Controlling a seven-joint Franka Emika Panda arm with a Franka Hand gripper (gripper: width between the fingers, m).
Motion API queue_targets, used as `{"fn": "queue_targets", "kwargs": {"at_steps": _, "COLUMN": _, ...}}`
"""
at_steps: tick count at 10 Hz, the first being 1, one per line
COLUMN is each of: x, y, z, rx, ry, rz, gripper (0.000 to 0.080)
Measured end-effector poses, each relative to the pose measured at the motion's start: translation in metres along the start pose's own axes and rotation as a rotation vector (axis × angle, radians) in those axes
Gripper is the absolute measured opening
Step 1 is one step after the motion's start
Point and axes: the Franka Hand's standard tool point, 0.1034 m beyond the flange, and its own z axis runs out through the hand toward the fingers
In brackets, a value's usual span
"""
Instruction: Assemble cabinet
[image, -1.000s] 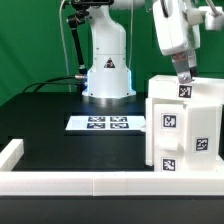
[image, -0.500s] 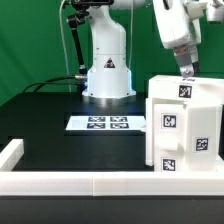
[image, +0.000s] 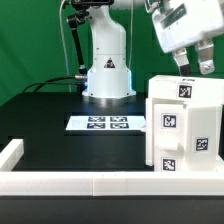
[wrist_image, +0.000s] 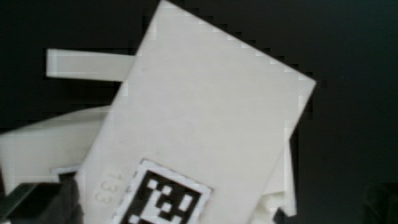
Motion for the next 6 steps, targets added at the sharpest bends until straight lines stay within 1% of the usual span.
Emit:
{"fn": "queue_targets", "kwargs": {"at_steps": 1, "x": -0.0008, "y": -0.0016, "z": -0.0004, "rx": -0.006, "ry": -0.007, "rz": -0.118, "gripper": 0.0797}}
{"fn": "queue_targets", "kwargs": {"at_steps": 3, "x": -0.0012, "y": -0.0027, "z": -0.0008, "rx": -0.005, "ry": -0.008, "rz": -0.219, "gripper": 0.0797}}
{"fn": "queue_targets", "kwargs": {"at_steps": 5, "x": -0.0013, "y": -0.0035, "z": -0.0019, "rx": -0.002, "ry": -0.007, "rz": -0.379, "gripper": 0.0797}}
{"fn": "queue_targets", "kwargs": {"at_steps": 6, "x": -0.001, "y": -0.0038, "z": -0.0022, "rx": -0.005, "ry": -0.002, "rz": -0.455, "gripper": 0.0797}}
